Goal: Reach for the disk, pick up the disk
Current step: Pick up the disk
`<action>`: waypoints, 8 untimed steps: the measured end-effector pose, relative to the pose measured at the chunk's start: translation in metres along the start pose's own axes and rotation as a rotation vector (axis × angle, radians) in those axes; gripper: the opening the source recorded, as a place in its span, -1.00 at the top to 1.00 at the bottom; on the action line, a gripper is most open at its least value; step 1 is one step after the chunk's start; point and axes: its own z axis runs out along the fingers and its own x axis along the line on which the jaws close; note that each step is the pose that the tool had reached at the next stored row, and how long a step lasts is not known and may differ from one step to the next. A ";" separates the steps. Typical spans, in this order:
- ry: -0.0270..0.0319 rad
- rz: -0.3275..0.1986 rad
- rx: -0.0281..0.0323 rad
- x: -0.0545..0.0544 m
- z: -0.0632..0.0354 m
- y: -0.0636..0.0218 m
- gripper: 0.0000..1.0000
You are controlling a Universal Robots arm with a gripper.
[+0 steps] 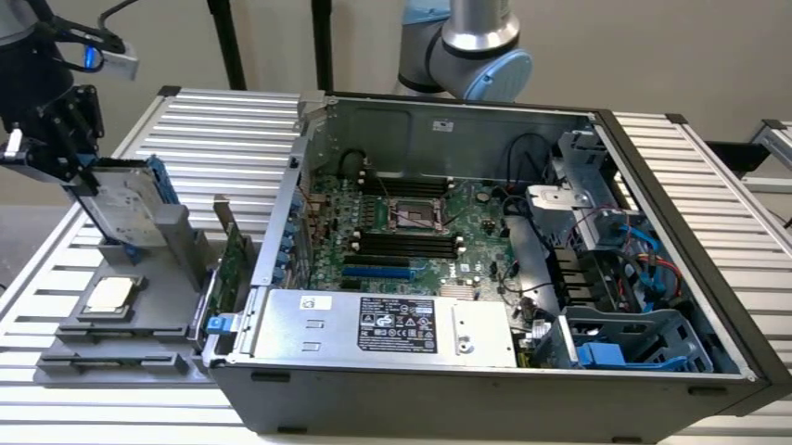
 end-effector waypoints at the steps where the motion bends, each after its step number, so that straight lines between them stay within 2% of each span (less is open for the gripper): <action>1: 0.0002 0.000 -0.0002 0.000 -0.0050 -0.0001 0.35; 8: 0.0001 0.000 -0.0001 -0.001 -0.0366 -0.0018 0.35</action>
